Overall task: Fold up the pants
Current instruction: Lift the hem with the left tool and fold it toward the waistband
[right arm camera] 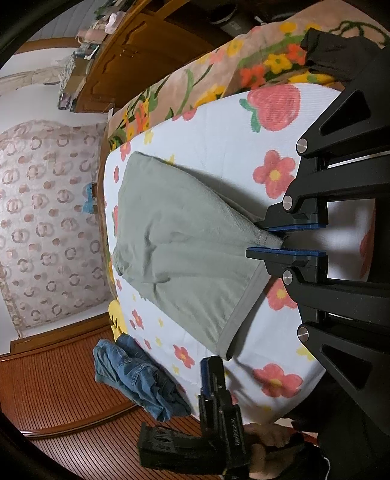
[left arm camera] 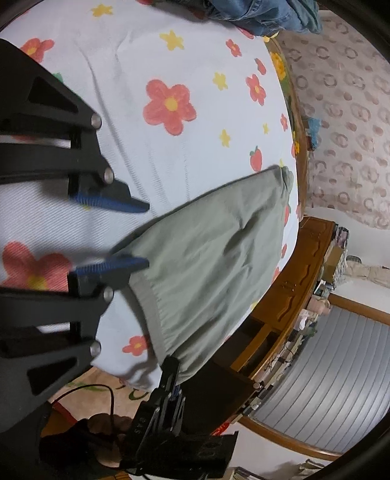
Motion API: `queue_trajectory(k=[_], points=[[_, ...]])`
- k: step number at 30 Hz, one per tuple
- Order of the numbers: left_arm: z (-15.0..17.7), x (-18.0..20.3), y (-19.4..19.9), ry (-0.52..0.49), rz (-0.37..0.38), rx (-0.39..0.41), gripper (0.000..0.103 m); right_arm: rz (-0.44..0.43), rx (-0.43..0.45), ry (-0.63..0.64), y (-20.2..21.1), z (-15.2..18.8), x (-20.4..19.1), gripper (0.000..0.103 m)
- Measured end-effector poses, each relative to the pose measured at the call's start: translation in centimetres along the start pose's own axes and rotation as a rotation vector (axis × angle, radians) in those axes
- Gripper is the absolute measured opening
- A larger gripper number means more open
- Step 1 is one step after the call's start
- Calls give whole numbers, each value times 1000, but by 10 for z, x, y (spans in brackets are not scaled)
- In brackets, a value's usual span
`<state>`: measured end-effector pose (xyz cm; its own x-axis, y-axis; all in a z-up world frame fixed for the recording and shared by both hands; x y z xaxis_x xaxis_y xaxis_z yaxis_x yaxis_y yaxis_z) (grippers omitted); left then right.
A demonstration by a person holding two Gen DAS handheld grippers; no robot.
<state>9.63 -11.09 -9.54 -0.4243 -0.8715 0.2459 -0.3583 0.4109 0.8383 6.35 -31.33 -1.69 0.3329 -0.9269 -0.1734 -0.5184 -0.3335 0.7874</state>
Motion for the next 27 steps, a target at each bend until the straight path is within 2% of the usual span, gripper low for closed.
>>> queue_trajectory(k=[1, 2, 12, 14, 17, 21, 27], points=[[-2, 1, -1, -2, -4, 0, 43, 2, -1, 1, 0, 0, 0, 9], [-3, 1, -1, -1, -1, 2, 45, 2, -2, 0, 0, 0, -1, 9], [-5, 16, -16, -41, -3, -38, 43, -1, -3, -12, -1, 0, 1, 9], [-3, 20, -16, -65, 3, -42, 29, -6, -2, -15, -2, -2, 2, 9], [-1, 23, -15, -76, 26, -46, 17, -9, 1, -16, -2, -2, 2, 9], [3, 31, -9, -107, -5, -34, 14, -13, 3, -13, -1, -1, 2, 9], [11, 31, 12, -102, 12, 0, 11, -43, 5, 0, 6, 0, -2, 9]])
Point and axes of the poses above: each gripper's, at about its wrist camera, not at the fingertips, and y roughly against the way its jaws point, x to its right, z to its underside, the point moved 3 cm from there along -y, roughly the way its jaws point, and after that the axes turned 12 degrees about -x, right-handed, at the moved point
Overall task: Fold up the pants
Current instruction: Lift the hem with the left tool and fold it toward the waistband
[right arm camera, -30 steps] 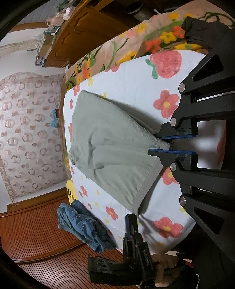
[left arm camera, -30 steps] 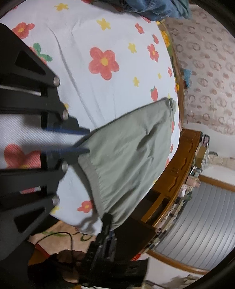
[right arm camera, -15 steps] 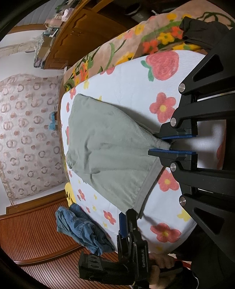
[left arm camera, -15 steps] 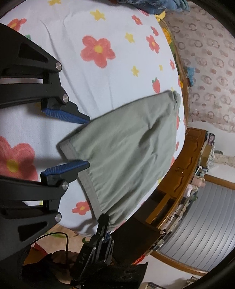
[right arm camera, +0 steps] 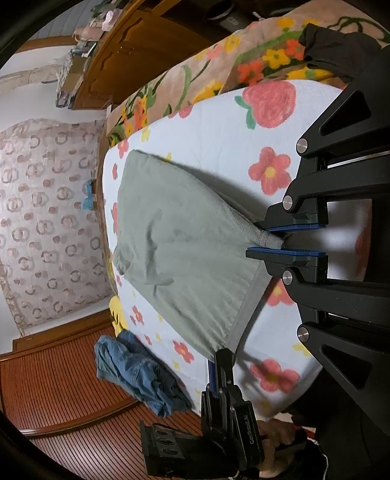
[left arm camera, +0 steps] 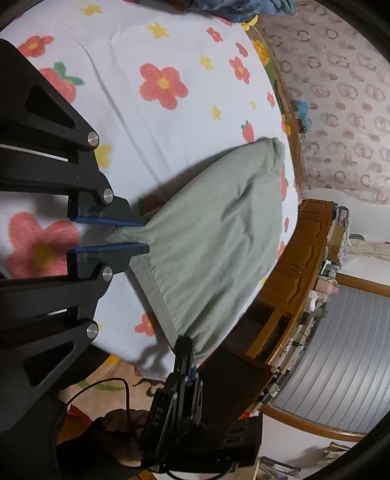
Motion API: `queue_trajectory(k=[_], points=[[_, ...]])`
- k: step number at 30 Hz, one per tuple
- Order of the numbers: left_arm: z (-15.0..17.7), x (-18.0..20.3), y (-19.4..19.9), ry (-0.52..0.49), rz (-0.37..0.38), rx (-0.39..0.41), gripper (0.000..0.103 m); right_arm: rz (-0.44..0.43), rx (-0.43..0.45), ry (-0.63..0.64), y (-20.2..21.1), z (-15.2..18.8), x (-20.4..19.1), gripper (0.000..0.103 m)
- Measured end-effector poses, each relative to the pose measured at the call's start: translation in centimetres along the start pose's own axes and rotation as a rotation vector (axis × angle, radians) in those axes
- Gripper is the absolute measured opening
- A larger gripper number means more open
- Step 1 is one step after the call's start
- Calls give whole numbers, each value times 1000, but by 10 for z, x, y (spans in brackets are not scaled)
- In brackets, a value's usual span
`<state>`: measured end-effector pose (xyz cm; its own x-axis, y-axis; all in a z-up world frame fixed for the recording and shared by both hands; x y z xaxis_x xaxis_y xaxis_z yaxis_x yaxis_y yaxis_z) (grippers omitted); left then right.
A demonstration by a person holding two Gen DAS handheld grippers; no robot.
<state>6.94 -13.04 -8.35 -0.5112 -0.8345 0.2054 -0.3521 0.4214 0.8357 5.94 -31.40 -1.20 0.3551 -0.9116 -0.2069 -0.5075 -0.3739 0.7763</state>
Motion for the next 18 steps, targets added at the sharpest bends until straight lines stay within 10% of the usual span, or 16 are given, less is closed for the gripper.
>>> queue_trajectory(k=[18], points=[[1, 9, 41, -19, 2, 71, 10, -10, 58, 37, 28, -1, -14, 9]])
Point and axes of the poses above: each gripper's, at about its wrist camera, not at the fingertips, and y roughly against the way its jaws point, x to its right, z to its underside, the point moved 3 cm from there along -y, roughly the way its jaws point, and after that the axes turned 12 degrees about -x, right-handed, at the moved point
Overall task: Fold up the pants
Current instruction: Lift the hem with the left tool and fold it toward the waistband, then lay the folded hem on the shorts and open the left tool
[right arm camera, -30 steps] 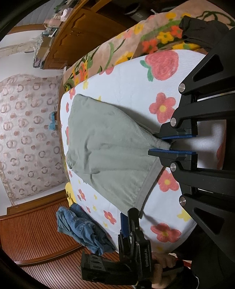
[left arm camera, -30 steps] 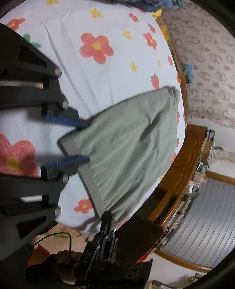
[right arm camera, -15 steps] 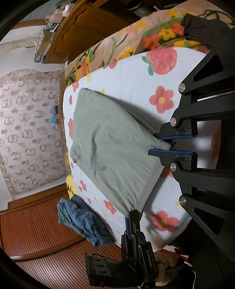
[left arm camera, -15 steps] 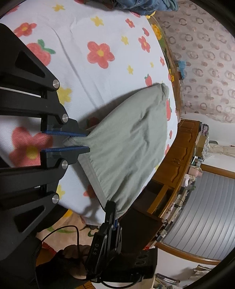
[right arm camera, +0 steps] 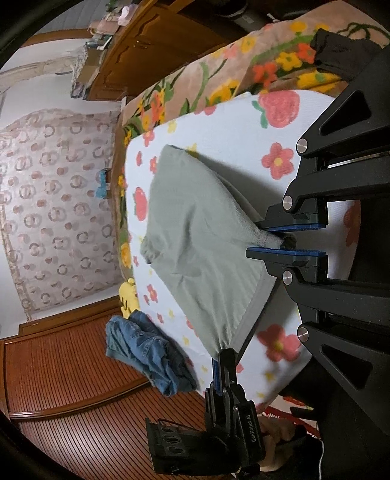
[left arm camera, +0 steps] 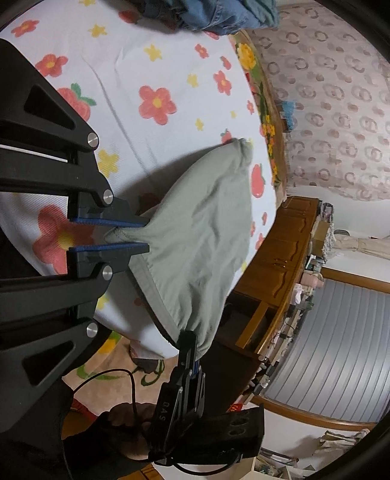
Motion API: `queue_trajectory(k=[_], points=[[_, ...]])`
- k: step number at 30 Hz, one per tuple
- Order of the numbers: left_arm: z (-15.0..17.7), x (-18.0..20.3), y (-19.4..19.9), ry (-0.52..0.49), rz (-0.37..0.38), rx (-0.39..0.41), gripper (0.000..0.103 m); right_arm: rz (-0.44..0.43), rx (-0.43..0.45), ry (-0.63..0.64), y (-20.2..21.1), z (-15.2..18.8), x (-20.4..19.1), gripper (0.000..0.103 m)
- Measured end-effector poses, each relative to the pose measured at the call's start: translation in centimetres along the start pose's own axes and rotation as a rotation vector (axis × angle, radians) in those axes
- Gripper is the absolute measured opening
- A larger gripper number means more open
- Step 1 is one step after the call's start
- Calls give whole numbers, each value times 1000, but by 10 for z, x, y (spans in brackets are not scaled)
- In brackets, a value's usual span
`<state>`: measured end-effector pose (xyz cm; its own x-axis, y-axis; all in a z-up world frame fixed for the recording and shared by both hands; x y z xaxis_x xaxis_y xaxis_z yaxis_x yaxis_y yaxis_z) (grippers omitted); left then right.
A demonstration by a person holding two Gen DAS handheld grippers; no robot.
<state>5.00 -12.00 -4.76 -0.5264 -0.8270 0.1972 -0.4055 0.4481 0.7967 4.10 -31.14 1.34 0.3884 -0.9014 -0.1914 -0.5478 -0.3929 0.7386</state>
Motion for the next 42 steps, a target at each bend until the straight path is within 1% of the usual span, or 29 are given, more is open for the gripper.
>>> queue_trajectory(k=[7, 17, 23, 34, 42], points=[[-12, -2, 5, -8, -17, 34, 9, 5, 28, 11, 0, -1, -2, 9], [-24, -4, -9, -1, -8, 27, 5, 14, 50, 17, -8, -12, -2, 9], [-32, -9, -13, 4, -23, 31, 4, 20, 66, 17, -11, -18, 1, 9], [-64, -28, -15, 15, -42, 63, 4, 38, 103, 15, -21, -44, 12, 9], [-88, -47, -27, 28, -50, 58, 4, 44, 109, 18, -40, -64, 20, 9]])
Point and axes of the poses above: each gripper's, at about its wrist camera, not at the fingertips, and y roughly against the way its jaws point, x to its right, z to its underside, the point moved 3 cm from there along -y, roughly the way its jaws point, and after that the axes turned 12 degrees about -x, right-handed, at the moved point
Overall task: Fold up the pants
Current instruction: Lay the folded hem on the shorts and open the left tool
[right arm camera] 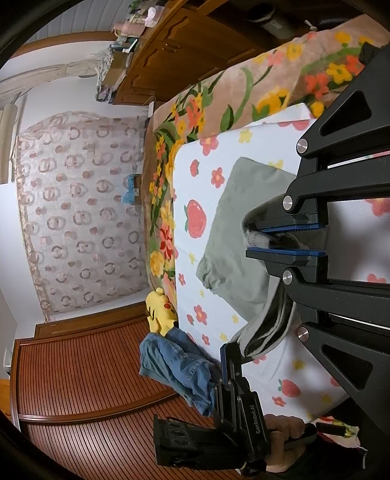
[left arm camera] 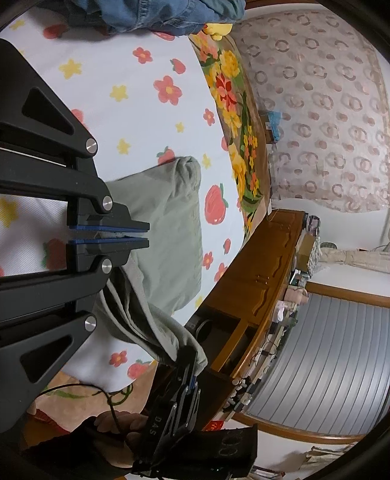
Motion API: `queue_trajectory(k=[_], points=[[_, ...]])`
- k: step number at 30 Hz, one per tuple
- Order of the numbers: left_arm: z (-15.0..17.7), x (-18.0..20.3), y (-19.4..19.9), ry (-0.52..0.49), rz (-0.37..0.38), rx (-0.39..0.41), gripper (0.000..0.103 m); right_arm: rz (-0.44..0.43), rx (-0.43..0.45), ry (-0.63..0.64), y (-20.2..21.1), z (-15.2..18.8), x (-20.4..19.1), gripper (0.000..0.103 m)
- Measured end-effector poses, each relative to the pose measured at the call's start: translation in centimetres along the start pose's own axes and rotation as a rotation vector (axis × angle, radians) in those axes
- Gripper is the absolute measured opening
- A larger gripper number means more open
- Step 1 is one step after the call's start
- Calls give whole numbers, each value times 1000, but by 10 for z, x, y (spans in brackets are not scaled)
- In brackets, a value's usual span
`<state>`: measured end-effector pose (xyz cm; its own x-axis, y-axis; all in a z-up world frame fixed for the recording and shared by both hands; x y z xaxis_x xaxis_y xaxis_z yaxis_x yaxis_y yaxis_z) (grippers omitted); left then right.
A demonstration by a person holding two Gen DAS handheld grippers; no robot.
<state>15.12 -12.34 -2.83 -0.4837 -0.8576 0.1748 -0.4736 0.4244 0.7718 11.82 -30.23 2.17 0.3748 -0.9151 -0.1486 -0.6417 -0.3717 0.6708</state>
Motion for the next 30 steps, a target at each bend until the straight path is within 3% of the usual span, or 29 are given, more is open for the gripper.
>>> queue_trajectory(k=[18, 30], points=[[-48, -28, -40, 7, -20, -51, 4, -14, -31, -18, -42, -28, 29, 9], [-61, -43, -62, 15, -28, -81, 4, -18, -81, -29, -69, -37, 42, 9]])
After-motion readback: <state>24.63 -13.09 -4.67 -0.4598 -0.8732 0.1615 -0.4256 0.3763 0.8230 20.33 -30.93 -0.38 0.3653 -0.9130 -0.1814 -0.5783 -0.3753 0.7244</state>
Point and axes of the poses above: each gripper's, at about its wrist camera, not at the fingertips, and y roughly against the way its jaws point, x to its right, z to its underside, the point moved 3 cm from there along -y, roughly the way its jaws point, and after that the axes turned 12 degrees about -x, right-handed, at the moved point
